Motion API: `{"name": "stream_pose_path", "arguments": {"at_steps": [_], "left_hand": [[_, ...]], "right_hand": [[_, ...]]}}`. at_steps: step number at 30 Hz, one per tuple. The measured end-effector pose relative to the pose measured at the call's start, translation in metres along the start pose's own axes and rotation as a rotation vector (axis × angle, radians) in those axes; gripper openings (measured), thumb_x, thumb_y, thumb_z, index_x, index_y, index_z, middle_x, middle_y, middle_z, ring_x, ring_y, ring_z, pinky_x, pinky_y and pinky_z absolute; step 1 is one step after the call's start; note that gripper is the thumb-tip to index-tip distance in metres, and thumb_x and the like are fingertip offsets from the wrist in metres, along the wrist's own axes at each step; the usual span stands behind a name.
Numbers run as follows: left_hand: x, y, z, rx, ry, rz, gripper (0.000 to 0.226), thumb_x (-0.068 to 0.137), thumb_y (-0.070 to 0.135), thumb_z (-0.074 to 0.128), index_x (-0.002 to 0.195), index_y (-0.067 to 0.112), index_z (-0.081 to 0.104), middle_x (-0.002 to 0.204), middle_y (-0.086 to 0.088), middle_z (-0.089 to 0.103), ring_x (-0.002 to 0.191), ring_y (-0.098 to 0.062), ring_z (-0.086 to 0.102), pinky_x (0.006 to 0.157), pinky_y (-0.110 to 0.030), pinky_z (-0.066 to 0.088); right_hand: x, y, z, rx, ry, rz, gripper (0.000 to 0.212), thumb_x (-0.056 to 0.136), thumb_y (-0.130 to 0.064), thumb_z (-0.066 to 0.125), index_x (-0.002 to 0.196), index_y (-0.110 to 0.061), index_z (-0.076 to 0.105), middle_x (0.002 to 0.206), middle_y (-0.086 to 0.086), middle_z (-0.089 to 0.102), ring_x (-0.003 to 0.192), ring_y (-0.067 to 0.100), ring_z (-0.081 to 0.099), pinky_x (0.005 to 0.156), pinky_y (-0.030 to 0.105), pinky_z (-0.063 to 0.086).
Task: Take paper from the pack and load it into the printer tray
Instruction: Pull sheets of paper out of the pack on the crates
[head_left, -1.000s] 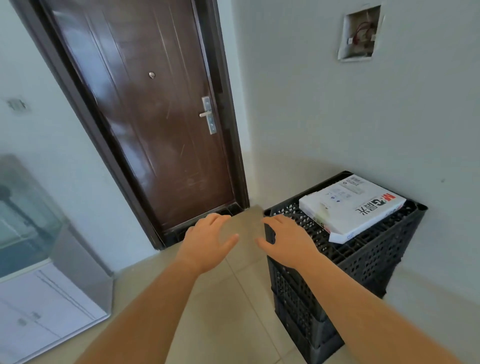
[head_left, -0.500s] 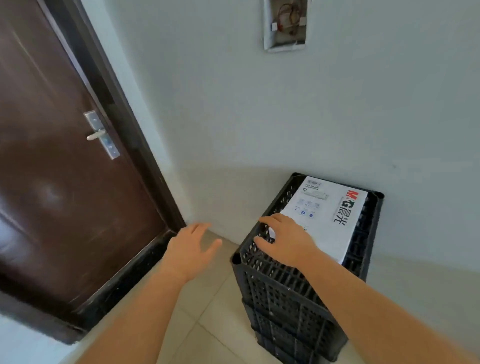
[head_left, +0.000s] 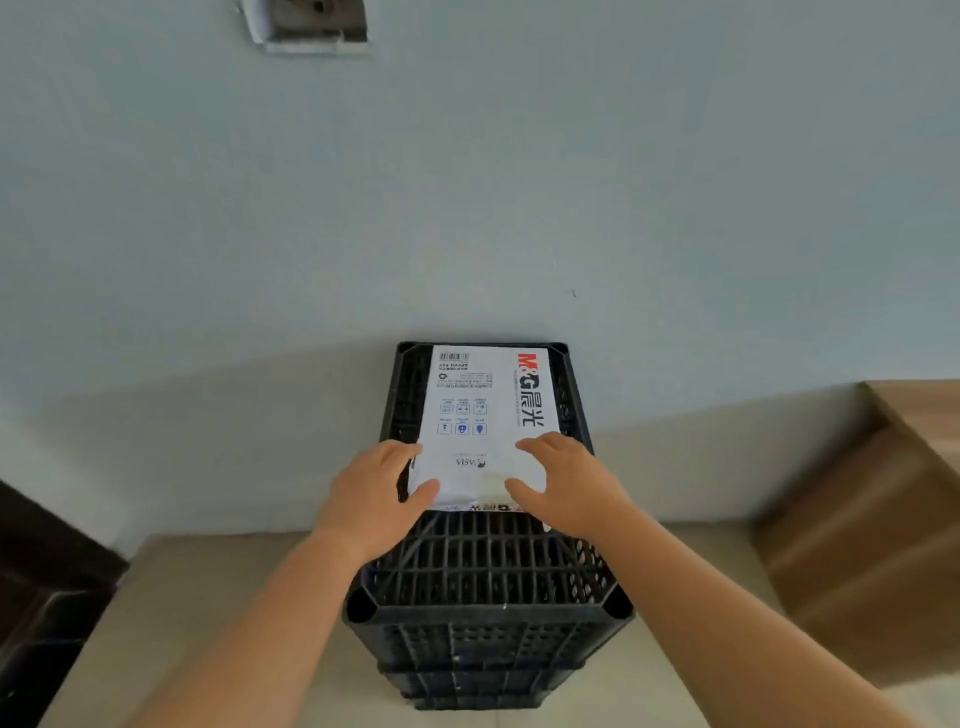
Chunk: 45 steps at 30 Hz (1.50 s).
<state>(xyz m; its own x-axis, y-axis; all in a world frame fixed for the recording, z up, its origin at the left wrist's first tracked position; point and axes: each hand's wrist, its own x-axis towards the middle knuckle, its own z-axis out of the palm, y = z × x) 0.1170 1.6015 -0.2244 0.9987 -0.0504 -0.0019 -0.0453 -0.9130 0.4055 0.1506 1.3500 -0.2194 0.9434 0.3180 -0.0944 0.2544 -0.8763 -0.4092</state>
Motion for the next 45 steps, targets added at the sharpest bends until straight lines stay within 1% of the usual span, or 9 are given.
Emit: {"name": "stream_pose_path", "arguments": {"at_steps": [6,11,19,22,26,30,34,42,45], "left_hand": [[0.046,0.006,0.017,-0.021,-0.041,0.026,0.059,0.089,0.058,0.043,0.139,0.028,0.04,0.14,0.01,0.044,0.127,-0.013,0.042,0.107,-0.039,0.036],[0.074,0.003,0.022,-0.021,-0.033,0.046,0.058,0.089,0.057,0.044,0.139,0.027,0.041,0.141,0.01,0.043,0.13,-0.012,0.038,0.109,-0.04,0.034],[0.081,-0.012,0.027,-0.034,-0.096,0.105,0.057,0.089,0.056,0.045,0.138,0.027,0.041,0.141,0.01,0.042,0.129,-0.011,0.038,0.108,-0.037,0.034],[0.082,-0.012,0.026,-0.046,-0.113,0.166,0.057,0.09,0.055,0.046,0.138,0.026,0.042,0.141,0.01,0.043,0.13,-0.011,0.037,0.109,-0.036,0.033],[0.08,-0.008,0.028,-0.073,-0.116,0.208,0.057,0.09,0.054,0.047,0.139,0.026,0.041,0.142,0.009,0.043,0.132,-0.011,0.035,0.11,-0.036,0.03],[0.075,-0.007,0.034,-0.084,-0.116,0.218,0.057,0.09,0.054,0.047,0.138,0.026,0.041,0.142,0.009,0.043,0.132,-0.011,0.035,0.11,-0.037,0.032],[0.071,-0.007,0.04,-0.071,-0.112,0.208,0.057,0.089,0.056,0.046,0.138,0.027,0.041,0.141,0.01,0.044,0.131,-0.011,0.036,0.11,-0.038,0.032],[0.067,0.001,0.055,0.001,-0.105,0.244,0.059,0.087,0.055,0.048,0.138,0.026,0.042,0.142,0.008,0.041,0.133,-0.012,0.033,0.113,-0.039,0.027],[0.064,0.003,0.062,0.082,-0.104,0.271,0.06,0.087,0.055,0.048,0.139,0.028,0.04,0.148,0.004,0.033,0.139,-0.015,0.024,0.115,-0.039,0.018]], "right_hand": [[0.028,0.015,0.008,-0.026,-0.023,0.032,0.063,0.087,-0.057,0.047,0.142,-0.027,0.04,0.144,-0.004,0.044,0.132,0.018,0.039,0.101,0.039,0.044],[0.053,0.012,0.028,-0.056,-0.097,-0.023,0.06,0.084,-0.054,0.052,0.136,-0.023,0.05,0.131,-0.003,0.053,0.121,0.018,0.046,0.099,0.037,0.044],[0.066,-0.004,0.036,-0.135,-0.169,-0.009,0.03,0.089,-0.036,0.049,0.107,-0.021,0.067,0.1,-0.002,0.062,0.094,0.02,0.057,0.092,0.037,0.044],[0.06,-0.011,0.039,-0.146,-0.156,0.016,0.03,0.095,-0.026,0.041,0.101,-0.016,0.068,0.096,0.002,0.064,0.088,0.023,0.059,0.087,0.039,0.047],[0.048,-0.011,0.039,-0.074,-0.115,0.011,0.025,0.095,-0.024,0.048,0.102,-0.018,0.071,0.098,0.001,0.065,0.088,0.023,0.061,0.083,0.035,0.05],[0.034,-0.01,0.044,-0.071,-0.068,-0.067,0.024,0.095,-0.022,0.051,0.104,-0.018,0.073,0.101,0.001,0.067,0.092,0.02,0.059,0.084,0.034,0.048],[0.021,-0.003,0.056,-0.075,0.021,-0.15,0.022,0.092,-0.019,0.053,0.095,-0.016,0.075,0.091,0.003,0.068,0.084,0.023,0.059,0.076,0.036,0.05],[-0.003,0.007,0.094,-0.161,0.059,-0.26,0.032,0.085,-0.028,0.046,0.074,-0.023,0.075,0.07,-0.006,0.064,0.067,0.016,0.058,0.065,0.033,0.054],[-0.016,0.011,0.108,-0.137,0.067,-0.236,0.031,0.085,-0.03,0.045,0.078,-0.027,0.075,0.071,-0.009,0.063,0.068,0.013,0.059,0.068,0.031,0.053]]}}
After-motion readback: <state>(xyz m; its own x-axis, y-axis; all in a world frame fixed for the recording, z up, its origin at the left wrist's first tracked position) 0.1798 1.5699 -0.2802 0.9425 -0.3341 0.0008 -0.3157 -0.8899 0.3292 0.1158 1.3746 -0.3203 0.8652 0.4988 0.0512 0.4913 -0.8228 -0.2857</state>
